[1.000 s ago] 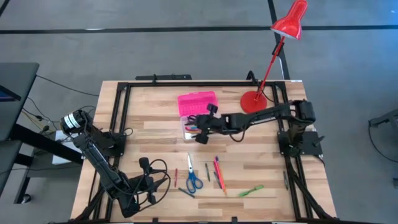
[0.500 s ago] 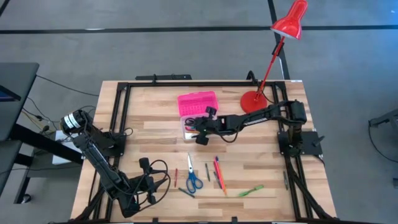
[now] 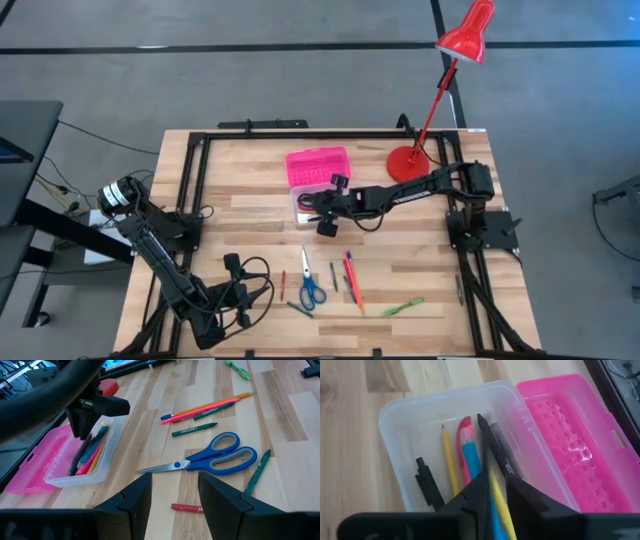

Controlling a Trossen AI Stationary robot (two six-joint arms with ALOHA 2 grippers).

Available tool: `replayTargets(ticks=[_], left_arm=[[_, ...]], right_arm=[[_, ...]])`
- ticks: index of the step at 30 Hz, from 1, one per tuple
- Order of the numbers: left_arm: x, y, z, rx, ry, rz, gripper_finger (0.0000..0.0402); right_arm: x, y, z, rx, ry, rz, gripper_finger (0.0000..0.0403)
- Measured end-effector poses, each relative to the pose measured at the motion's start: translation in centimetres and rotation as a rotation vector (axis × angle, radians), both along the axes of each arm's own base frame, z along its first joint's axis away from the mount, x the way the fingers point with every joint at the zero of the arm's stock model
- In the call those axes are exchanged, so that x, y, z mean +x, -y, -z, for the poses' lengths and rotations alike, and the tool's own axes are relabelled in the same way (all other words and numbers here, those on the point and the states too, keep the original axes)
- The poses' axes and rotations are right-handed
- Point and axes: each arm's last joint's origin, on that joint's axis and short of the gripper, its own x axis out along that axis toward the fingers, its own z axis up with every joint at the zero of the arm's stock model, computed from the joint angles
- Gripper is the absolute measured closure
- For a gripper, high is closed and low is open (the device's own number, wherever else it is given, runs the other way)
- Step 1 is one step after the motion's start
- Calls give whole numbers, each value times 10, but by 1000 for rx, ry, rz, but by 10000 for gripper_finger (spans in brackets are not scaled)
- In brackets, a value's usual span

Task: Pick & place school supplies into a supply box
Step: Put the black pen into the pink supply box, then put the red crayon into the pink supply box

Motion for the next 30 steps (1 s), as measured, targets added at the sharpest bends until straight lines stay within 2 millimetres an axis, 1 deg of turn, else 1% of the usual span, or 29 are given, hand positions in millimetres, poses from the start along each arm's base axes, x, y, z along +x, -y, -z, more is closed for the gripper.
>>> replayTargets(ticks=[4, 7, 9, 12, 14, 17, 21, 25, 30], left_arm=[[0, 0, 0, 2, -1, 1, 246], [0, 0, 0, -2, 0, -1, 246], [0, 0, 1, -20, -1, -4, 246], [1, 1, 4, -49, -4, -17, 246], [2, 1, 8, -60, -9, -29, 246], [6, 1, 15, -80, -18, -56, 246], [14, -1, 24, -134, -44, -91, 246], [21, -2, 31, -186, -84, -102, 246], [29, -4, 32, -281, -153, -96, 246]], right_arm=[[0, -1, 0, 0, -1, -2, 318], [-1, -4, -2, -2, -3, -8, 315], [-3, -11, -11, -7, 16, -19, 316], [-12, -27, -33, -24, 57, -17, 319], [-21, -43, -49, -27, 77, -19, 321], [-39, -73, -72, -22, 110, -44, 323], [-69, -118, -91, -35, 131, -82, 324], [-106, -163, -98, -53, 134, -105, 324], [-149, -207, -95, -82, 196, -79, 324]])
